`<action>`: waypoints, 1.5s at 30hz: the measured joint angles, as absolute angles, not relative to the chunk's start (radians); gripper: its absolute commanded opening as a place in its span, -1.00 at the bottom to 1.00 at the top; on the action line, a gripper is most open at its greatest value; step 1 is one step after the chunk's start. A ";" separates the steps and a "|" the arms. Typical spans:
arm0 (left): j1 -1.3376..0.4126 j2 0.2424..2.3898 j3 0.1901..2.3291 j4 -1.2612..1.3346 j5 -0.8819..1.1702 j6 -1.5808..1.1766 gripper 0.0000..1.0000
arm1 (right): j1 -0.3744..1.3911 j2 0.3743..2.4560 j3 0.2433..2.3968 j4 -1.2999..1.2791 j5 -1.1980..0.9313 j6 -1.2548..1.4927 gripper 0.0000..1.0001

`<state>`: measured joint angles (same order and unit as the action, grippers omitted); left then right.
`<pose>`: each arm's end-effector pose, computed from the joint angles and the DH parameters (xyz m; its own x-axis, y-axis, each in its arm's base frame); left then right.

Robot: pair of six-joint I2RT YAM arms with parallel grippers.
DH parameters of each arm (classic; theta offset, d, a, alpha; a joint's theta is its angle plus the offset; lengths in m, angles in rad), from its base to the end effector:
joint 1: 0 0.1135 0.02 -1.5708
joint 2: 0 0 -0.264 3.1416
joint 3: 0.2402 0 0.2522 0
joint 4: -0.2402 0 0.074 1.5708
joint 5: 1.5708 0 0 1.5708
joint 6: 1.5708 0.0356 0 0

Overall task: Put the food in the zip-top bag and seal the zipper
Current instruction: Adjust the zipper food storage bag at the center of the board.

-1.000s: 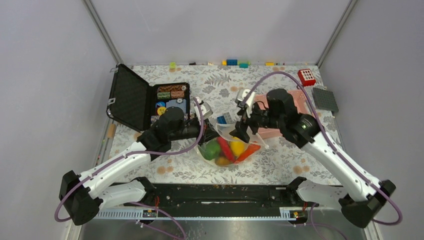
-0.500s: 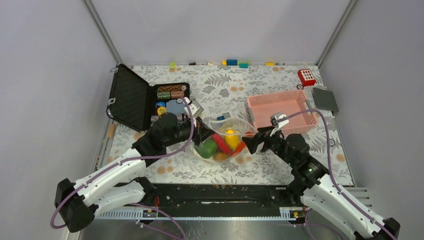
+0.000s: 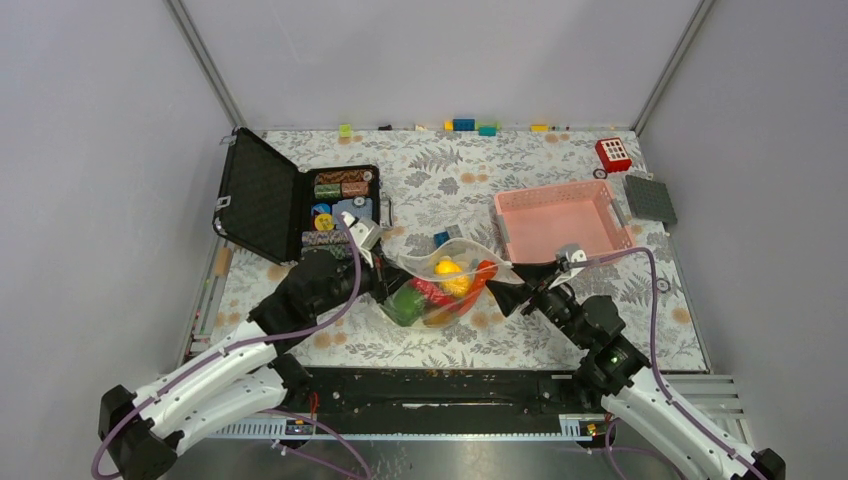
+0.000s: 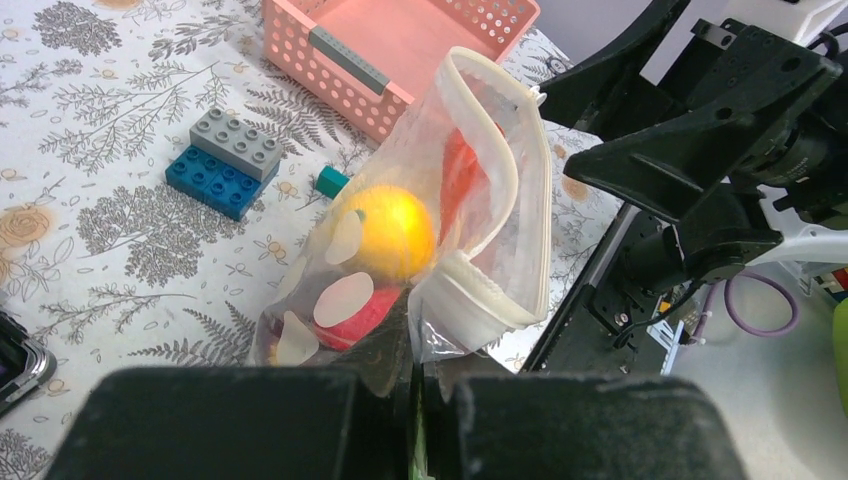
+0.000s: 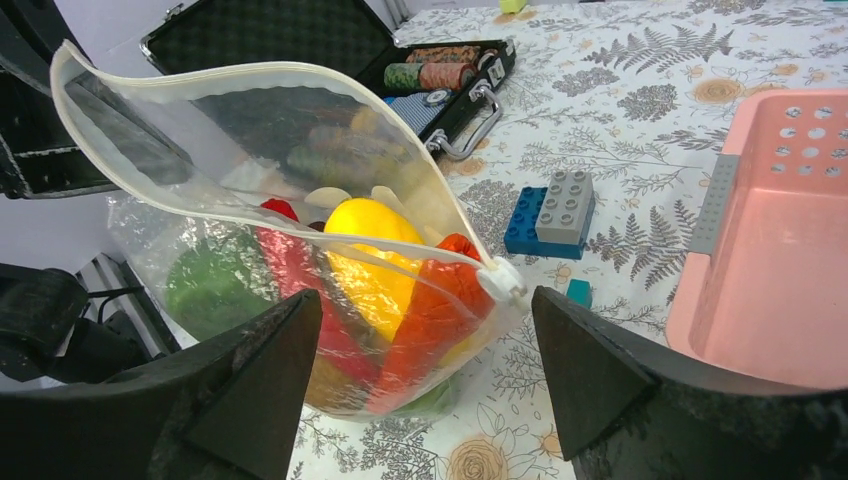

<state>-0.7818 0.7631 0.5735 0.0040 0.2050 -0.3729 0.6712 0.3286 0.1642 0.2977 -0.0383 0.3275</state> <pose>0.1284 -0.1377 0.2886 -0.4250 -0.0807 -0.9016 0.7269 0.5631 -0.3930 0.1011 0.0820 0.2324 -0.1109 0.3224 -0.9401 -0.6501 0.6920 0.3140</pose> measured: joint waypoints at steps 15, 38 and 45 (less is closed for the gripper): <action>-0.782 0.641 0.497 -0.002 0.168 -0.401 -1.00 | 0.670 0.479 0.086 0.501 -0.126 0.311 0.25; -0.782 0.611 0.479 0.003 0.190 -0.391 -1.00 | 0.619 0.726 0.086 0.807 -0.142 0.338 -0.03; -0.782 0.611 0.479 0.002 0.198 -0.389 -1.00 | 0.595 0.797 0.086 0.869 -0.184 0.366 -0.72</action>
<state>-0.7818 0.6109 0.4793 0.0025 0.1978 -0.3893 0.5949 0.7975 0.0856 0.8692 -0.1841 0.3656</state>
